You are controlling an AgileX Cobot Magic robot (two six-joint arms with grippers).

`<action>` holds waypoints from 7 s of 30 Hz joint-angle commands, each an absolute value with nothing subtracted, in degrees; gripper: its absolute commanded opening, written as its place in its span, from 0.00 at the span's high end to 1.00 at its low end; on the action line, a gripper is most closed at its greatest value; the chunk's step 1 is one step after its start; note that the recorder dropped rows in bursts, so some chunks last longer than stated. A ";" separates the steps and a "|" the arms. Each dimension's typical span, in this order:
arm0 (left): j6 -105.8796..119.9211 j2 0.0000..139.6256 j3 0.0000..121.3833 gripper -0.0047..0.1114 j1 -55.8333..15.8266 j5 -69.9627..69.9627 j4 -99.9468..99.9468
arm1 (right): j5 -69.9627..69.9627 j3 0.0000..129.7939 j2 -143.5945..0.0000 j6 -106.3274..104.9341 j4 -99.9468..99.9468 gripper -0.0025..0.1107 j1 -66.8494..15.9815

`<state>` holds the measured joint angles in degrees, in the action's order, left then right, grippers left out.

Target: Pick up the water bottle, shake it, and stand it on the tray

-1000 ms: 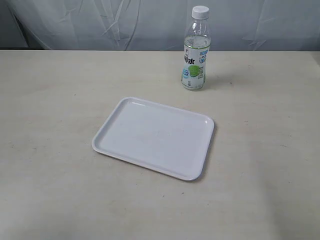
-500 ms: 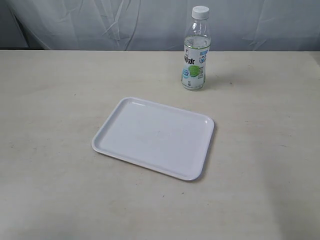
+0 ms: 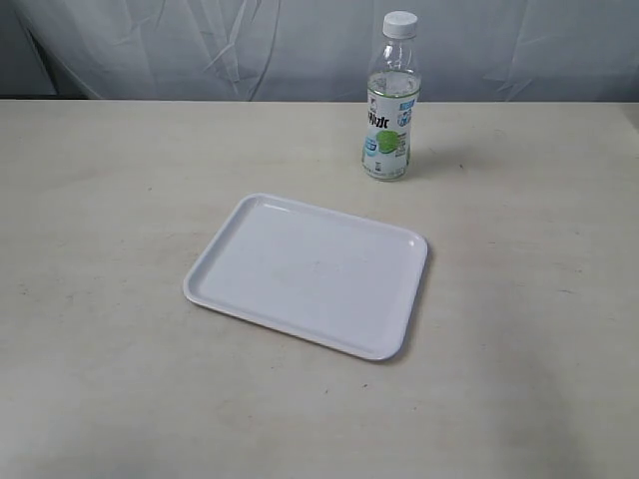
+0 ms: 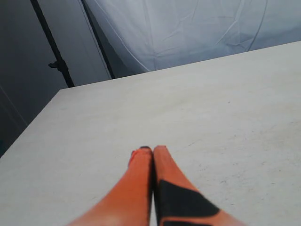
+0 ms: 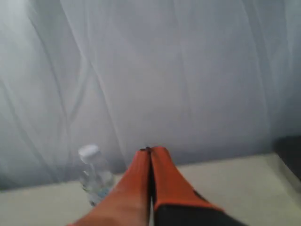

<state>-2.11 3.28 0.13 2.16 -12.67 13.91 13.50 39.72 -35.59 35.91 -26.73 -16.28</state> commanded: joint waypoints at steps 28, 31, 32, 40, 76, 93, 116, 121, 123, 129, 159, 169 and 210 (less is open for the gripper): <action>-2.58 3.04 0.00 0.96 2.20 -11.91 14.21 | -17.97 51.77 -102.03 25.40 -28.21 0.98 -25.83; -2.58 3.04 0.00 0.96 2.20 -11.91 14.21 | -18.29 51.77 -104.12 25.11 -28.21 0.98 -25.83; -2.58 3.04 0.00 0.96 2.20 -11.91 14.21 | -18.29 51.77 -104.65 25.11 -28.21 0.98 -25.83; -2.58 3.04 0.00 0.96 2.20 -11.91 14.21 | -18.16 51.77 -105.90 25.11 -27.97 0.98 -25.83; -2.58 3.04 0.00 0.96 2.20 -11.91 14.21 | -19.35 67.34 -116.80 17.93 -19.00 0.06 -25.83; -2.58 3.04 0.00 0.96 2.20 -11.91 14.21 | -20.03 76.28 -125.77 17.93 -16.10 0.06 -25.03; -2.58 3.04 0.00 0.96 2.20 -11.91 14.21 | -26.40 80.44 -130.54 16.05 -12.07 0.06 -23.45; -2.58 3.04 0.00 0.96 2.20 -11.91 14.21 | -25.76 82.74 -131.59 16.05 -12.07 0.06 -23.45; -2.58 3.04 0.00 0.96 2.20 -11.91 14.21 | -23.97 84.00 -132.35 16.05 -12.07 0.06 -23.45; -2.58 3.04 0.00 0.96 2.20 -11.91 14.21 | -17.10 86.62 -133.62 16.41 -12.07 0.16 -23.45; -2.58 3.04 0.00 0.96 2.20 -11.91 14.21 | -10.31 48.47 -90.05 16.41 -9.27 0.98 -37.66; -2.58 3.04 0.00 0.96 2.20 -11.91 14.21 | -12.54 40.34 -80.94 -1.05 20.67 0.98 -38.16; -2.58 3.04 0.00 0.96 2.20 -11.91 14.21 | 10.53 46.95 -76.34 36.92 -32.14 0.98 -52.81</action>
